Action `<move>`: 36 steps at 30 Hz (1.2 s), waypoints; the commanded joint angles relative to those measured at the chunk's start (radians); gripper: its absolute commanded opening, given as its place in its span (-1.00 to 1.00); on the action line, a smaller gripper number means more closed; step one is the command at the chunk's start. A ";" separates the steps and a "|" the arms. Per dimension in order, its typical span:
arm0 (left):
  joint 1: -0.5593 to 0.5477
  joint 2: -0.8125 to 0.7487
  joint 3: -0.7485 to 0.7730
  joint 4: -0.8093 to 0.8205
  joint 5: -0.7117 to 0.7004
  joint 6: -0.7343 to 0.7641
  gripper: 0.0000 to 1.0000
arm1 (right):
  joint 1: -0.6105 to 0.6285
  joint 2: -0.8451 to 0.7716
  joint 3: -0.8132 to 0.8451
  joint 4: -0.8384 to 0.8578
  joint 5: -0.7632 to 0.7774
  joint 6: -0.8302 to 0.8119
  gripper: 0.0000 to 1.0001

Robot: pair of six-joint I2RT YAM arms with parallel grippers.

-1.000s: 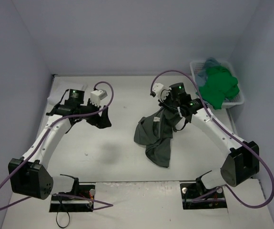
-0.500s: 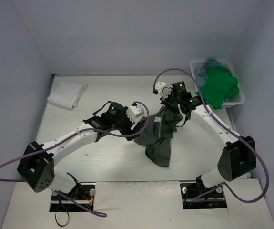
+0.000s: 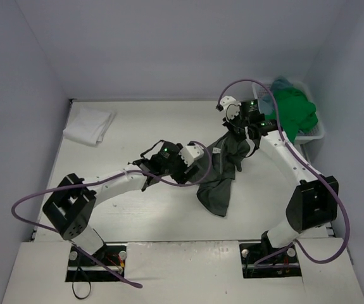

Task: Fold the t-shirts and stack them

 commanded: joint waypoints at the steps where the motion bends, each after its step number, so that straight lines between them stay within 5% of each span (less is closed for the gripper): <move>1: -0.065 0.027 0.066 0.135 -0.073 0.062 0.38 | -0.017 0.014 0.046 0.027 -0.017 0.035 -1.00; 18: -0.139 0.304 0.144 0.329 -0.270 0.135 0.38 | -0.123 -0.018 0.014 0.017 -0.147 0.058 -1.00; 36: -0.150 0.320 0.169 0.249 -0.178 0.049 0.38 | -0.161 0.017 0.029 0.023 -0.161 0.077 -1.00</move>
